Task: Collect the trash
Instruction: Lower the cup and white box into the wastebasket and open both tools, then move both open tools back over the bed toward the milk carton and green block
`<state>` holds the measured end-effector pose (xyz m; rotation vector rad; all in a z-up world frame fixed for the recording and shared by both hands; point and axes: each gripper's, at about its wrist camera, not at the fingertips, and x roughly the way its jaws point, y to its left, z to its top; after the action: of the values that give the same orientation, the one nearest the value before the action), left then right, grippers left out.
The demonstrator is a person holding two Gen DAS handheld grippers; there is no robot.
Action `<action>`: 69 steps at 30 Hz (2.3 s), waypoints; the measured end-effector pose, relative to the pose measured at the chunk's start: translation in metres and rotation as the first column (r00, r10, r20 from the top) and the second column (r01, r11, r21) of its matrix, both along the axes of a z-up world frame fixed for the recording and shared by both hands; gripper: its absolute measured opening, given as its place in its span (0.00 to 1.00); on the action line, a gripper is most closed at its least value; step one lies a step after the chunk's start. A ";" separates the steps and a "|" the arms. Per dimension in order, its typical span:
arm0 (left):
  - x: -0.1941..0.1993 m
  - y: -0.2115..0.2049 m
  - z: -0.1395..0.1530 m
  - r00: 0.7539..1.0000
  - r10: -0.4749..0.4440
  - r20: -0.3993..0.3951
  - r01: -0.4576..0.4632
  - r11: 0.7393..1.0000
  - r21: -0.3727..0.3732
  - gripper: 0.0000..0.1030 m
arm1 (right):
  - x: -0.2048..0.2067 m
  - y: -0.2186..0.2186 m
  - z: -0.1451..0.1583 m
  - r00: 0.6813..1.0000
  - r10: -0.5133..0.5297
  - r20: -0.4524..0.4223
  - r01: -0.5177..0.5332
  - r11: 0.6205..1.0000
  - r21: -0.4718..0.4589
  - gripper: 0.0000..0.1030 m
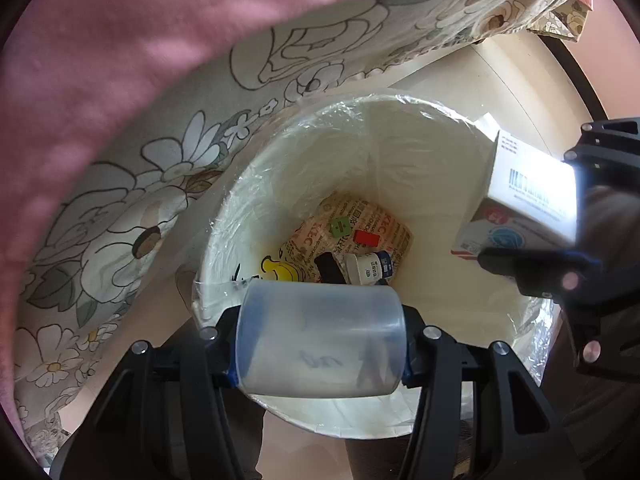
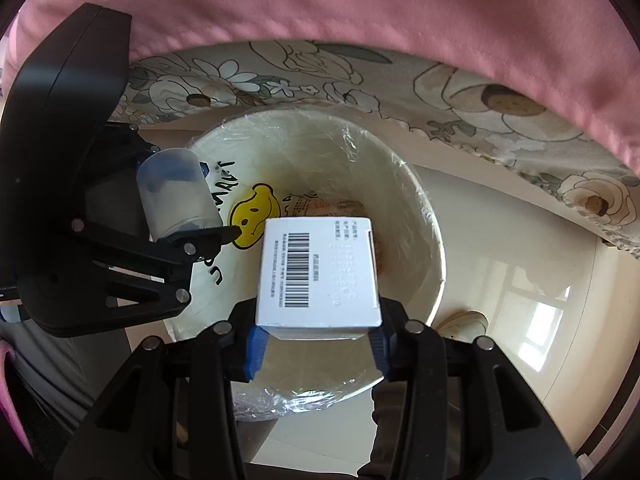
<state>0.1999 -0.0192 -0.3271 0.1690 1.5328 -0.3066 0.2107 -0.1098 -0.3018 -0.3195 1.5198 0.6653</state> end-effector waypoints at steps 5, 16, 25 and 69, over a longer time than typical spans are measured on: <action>0.003 -0.003 -0.018 1.000 -0.005 -0.029 0.005 1.000 0.019 0.55 | 0.000 0.002 -0.017 1.000 -0.002 -0.029 0.001 1.000 -0.022 0.42; 0.005 -0.013 -0.049 0.997 -0.054 -0.053 0.059 0.994 0.091 0.55 | 0.000 0.013 -0.051 0.997 0.011 -0.076 -0.017 0.997 -0.073 0.42; 0.009 -0.018 -0.068 0.993 -0.113 -0.028 0.116 0.984 0.136 0.55 | 0.006 0.012 -0.073 0.993 -0.012 -0.121 0.002 0.997 -0.078 0.42; -0.017 -0.036 0.013 0.973 -0.193 0.126 0.170 0.971 0.170 0.63 | -0.027 -0.018 -0.006 0.998 -0.062 0.009 0.062 0.998 -0.009 0.51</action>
<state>0.1830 -0.0554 -0.3142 0.4499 1.4022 -0.3111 0.1834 -0.1279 -0.3078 -0.2805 1.5188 0.6076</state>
